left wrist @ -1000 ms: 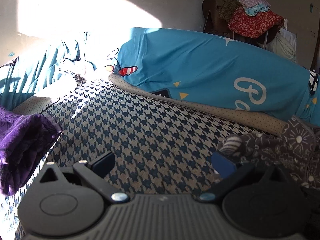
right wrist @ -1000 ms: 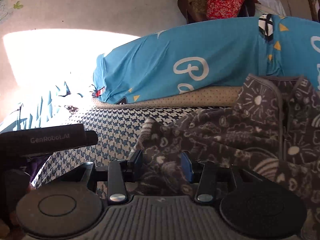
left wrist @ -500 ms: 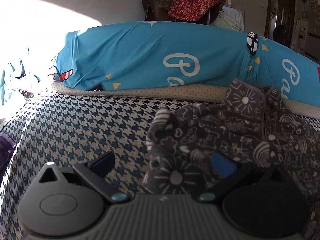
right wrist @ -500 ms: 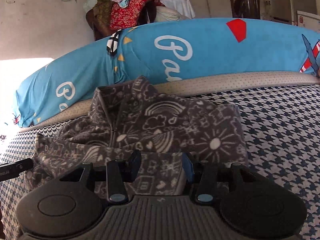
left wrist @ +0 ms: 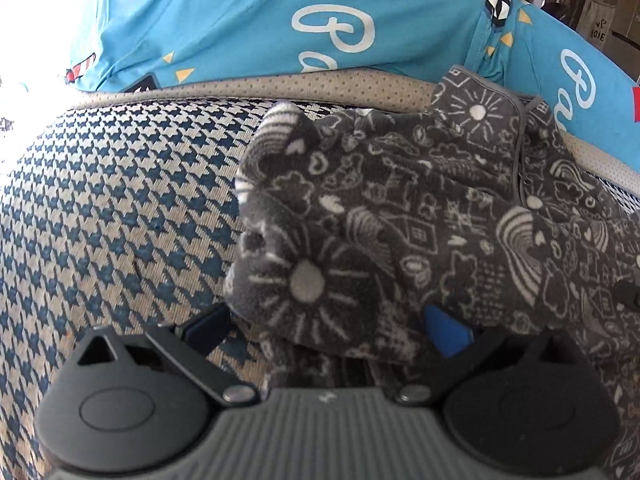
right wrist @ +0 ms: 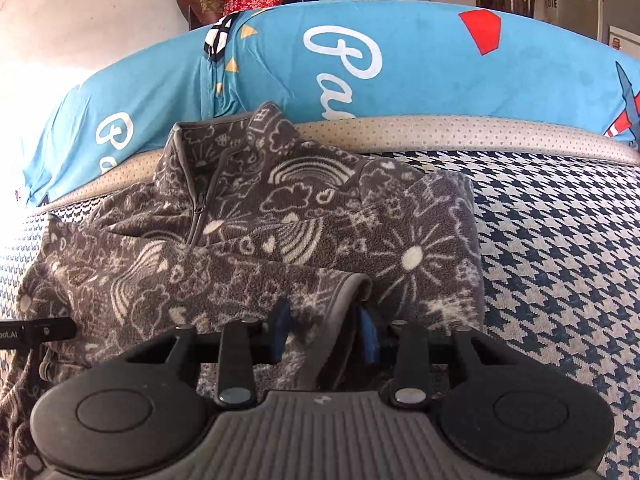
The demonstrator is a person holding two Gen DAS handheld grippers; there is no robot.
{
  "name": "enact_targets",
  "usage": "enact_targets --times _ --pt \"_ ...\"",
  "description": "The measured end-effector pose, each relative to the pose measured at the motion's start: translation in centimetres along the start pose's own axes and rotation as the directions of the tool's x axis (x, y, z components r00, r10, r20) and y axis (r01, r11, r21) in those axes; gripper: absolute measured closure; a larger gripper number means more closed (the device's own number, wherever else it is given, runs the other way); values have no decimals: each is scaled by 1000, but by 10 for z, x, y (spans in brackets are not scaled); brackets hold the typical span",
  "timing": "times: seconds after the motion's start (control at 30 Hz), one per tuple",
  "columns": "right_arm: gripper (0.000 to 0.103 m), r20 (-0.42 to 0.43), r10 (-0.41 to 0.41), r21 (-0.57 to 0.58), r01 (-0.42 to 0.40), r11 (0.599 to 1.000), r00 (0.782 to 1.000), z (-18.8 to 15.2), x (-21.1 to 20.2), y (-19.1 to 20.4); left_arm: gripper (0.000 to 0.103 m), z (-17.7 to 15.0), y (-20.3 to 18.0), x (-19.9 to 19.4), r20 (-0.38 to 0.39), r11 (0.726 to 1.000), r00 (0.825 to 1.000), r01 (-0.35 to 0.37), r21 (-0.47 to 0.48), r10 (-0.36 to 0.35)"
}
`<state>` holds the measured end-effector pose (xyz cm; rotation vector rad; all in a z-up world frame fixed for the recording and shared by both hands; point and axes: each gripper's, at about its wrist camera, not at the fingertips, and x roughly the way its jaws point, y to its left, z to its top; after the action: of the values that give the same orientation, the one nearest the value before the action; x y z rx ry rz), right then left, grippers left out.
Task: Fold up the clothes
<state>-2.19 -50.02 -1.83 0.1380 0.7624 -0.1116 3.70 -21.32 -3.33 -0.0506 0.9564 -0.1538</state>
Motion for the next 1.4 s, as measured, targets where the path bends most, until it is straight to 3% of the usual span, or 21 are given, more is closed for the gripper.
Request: enact_targets --times 0.03,0.1,0.2,0.27,0.33,0.5,0.63,0.7,0.8,1.0,1.13,1.23,1.4 --pt "88 4 -7 -15 7 1000 1000 0 1 3 0 0 0 0 0 1000 1000 -1 0 1" --pt "97 26 -16 -24 17 1000 1000 2 0 5 0 -1 0 -2 11 1000 1000 -6 -2 6" --pt "99 145 -41 -19 44 999 989 10 -14 8 0 2 2 -11 58 1000 998 -3 -19 4" --pt "99 251 -85 -17 92 996 964 17 -25 10 0 4 4 -14 75 1000 997 1 -28 1" --pt "98 300 -157 18 159 987 941 23 -27 7 0 6 6 -18 90 999 996 6 -37 -2" --pt "97 107 -240 52 236 970 965 19 4 -5 0 9 17 -13 70 995 997 -37 -89 43" --pt "83 193 -250 82 238 968 949 21 -10 -10 0 12 28 -15 80 987 992 -81 -140 92" --pt "83 221 -246 79 234 969 944 22 -16 -8 0 14 35 -17 87 981 991 -88 -171 104" --pt "83 211 -220 55 213 976 952 22 -13 -2 0 15 47 -20 94 971 991 -71 -227 94" --pt "81 195 -174 9 176 984 965 20 -9 7 0 13 49 -8 44 970 989 -128 -206 140" --pt "75 57 -165 -41 167 985 985 13 13 10 0 11 45 -1 31 971 984 -170 -169 177" --pt "72 63 -173 -93 179 980 983 7 17 16 0 10 43 0 28 971 982 -179 -159 185" --pt "70 69 -159 -72 164 984 985 7 14 13 0 11 45 -4 17 967 984 -173 -187 179"
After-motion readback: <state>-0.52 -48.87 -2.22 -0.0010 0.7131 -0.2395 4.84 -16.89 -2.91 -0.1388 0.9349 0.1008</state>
